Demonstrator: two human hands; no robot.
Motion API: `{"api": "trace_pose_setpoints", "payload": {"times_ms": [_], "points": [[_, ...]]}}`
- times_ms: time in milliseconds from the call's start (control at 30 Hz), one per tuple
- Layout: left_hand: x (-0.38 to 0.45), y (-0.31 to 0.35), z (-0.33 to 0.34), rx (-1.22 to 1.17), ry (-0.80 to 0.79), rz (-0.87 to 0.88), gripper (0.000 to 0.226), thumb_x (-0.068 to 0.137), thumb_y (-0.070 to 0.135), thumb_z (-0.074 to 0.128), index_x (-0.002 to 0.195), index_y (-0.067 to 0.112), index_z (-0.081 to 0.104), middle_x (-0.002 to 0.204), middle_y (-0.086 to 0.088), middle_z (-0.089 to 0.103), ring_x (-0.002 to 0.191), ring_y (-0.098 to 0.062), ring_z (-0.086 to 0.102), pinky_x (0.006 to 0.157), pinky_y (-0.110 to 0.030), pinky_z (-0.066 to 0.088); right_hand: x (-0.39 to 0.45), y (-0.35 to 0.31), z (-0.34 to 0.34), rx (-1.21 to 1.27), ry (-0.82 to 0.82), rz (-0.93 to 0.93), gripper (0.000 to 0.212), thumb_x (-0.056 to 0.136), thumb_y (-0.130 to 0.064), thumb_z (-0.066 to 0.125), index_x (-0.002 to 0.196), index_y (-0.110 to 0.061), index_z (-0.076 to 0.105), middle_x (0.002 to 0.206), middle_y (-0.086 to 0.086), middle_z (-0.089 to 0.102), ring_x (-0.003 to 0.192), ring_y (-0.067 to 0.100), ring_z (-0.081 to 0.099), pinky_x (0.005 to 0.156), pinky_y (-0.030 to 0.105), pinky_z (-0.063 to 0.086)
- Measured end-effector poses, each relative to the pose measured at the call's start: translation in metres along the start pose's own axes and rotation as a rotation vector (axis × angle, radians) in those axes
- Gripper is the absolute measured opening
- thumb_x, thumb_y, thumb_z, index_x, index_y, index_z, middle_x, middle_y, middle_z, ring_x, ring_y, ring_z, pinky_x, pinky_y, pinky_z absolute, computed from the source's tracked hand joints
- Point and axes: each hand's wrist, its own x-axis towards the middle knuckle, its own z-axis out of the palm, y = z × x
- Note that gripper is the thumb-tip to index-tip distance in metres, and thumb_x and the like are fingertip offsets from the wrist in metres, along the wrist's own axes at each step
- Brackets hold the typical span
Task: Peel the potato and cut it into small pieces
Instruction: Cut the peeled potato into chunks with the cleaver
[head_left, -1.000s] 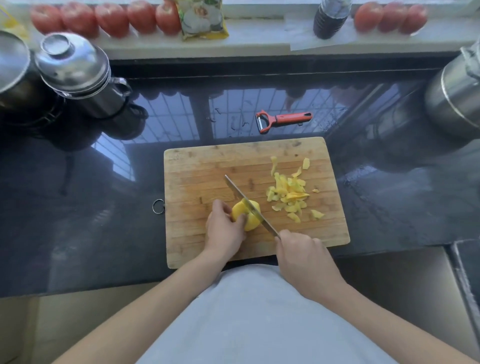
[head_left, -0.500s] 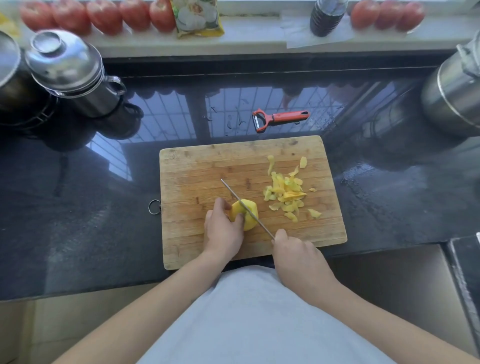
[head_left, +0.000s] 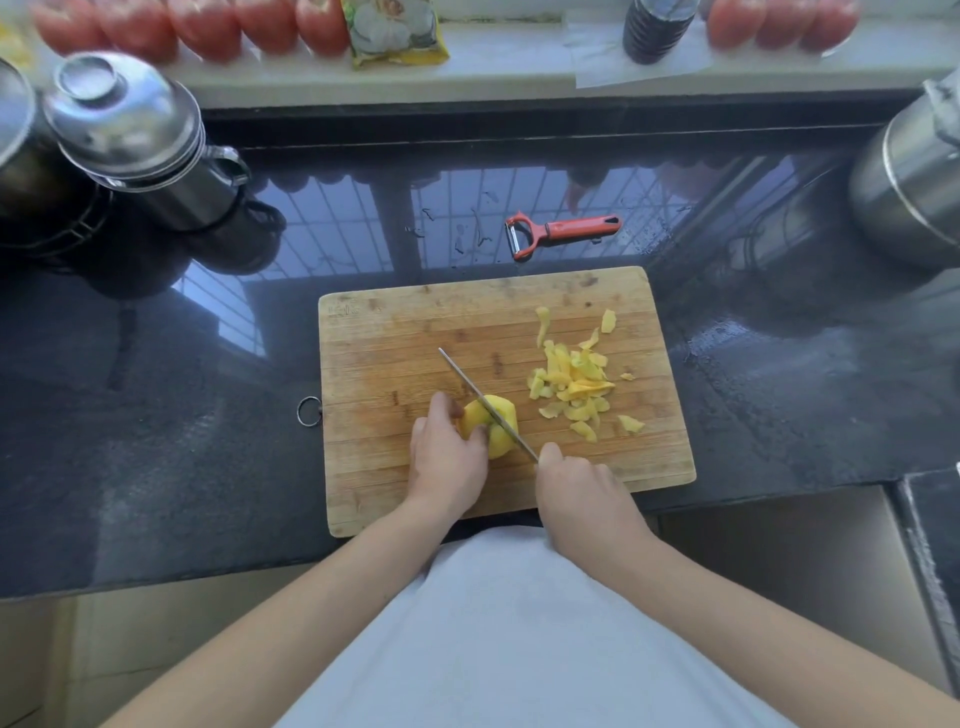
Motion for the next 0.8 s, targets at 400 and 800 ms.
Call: {"api": "trace_pose_setpoints", "payload": {"times_ms": [400, 800], "points": [[-0.004, 0.007, -0.011, 0.182, -0.023, 0.015, 0.031, 0.098, 0.037, 0.064, 0.123, 0.029, 0.048, 0.123, -0.002, 0.049, 0.103, -0.027, 0.059, 0.091, -0.044, 0.051, 0.011, 0.003, 0.016, -0.033, 0.084, -0.076, 0.017, 0.100, -0.013, 0.049, 0.092, -0.019, 0.035, 0.082, 0.003, 0.069, 0.077, 0.030, 0.072, 0.053, 0.031, 0.035], [-0.004, -0.006, -0.050, 0.297, -0.157, 0.230, 0.035, 0.101, 0.031, 0.065, 0.135, 0.036, 0.057, 0.114, 0.013, 0.050, 0.095, -0.006, 0.058, 0.089, -0.035, 0.053, 0.001, 0.031, -0.025, 0.533, 0.169, -0.026, 0.025, 0.105, -0.034, 0.043, 0.091, -0.018, 0.057, 0.068, 0.002, 0.061, 0.062, 0.024, 0.058, 0.058, 0.042, 0.047]]}}
